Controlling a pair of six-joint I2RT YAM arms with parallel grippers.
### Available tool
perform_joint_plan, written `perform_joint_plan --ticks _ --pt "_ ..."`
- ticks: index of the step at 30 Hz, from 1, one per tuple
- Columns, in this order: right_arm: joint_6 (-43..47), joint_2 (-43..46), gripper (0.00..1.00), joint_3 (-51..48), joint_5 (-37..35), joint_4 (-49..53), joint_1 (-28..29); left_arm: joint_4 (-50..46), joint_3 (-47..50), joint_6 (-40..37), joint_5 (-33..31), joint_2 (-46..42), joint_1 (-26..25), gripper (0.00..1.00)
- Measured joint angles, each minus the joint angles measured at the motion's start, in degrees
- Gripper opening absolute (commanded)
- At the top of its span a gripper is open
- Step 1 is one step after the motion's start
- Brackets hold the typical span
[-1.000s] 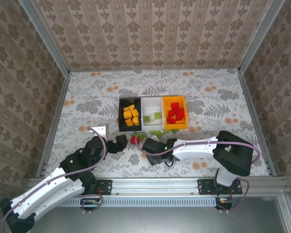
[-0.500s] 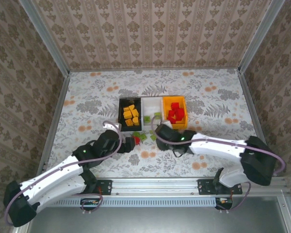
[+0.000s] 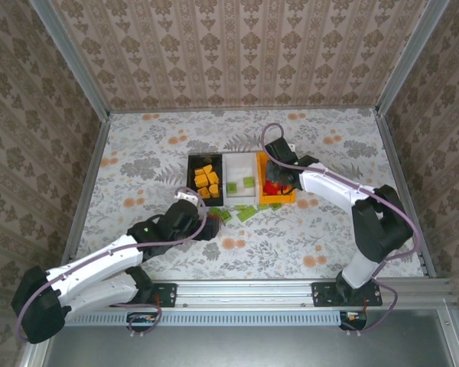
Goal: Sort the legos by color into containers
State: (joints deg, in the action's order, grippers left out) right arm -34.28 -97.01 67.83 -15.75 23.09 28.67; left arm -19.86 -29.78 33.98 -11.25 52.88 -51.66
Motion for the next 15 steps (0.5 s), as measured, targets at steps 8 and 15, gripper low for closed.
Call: perform_joint_plan --ticks 8,15 --pt "1.1 -1.2 0.78 3.4 1.2 1.5 0.2 0.3 -2.3 -2.7 0.2 5.4 0.0 0.93" --pt "0.9 6.4 0.79 -1.8 2.1 0.8 1.5 2.2 -5.8 -5.6 0.4 15.7 0.0 0.85"
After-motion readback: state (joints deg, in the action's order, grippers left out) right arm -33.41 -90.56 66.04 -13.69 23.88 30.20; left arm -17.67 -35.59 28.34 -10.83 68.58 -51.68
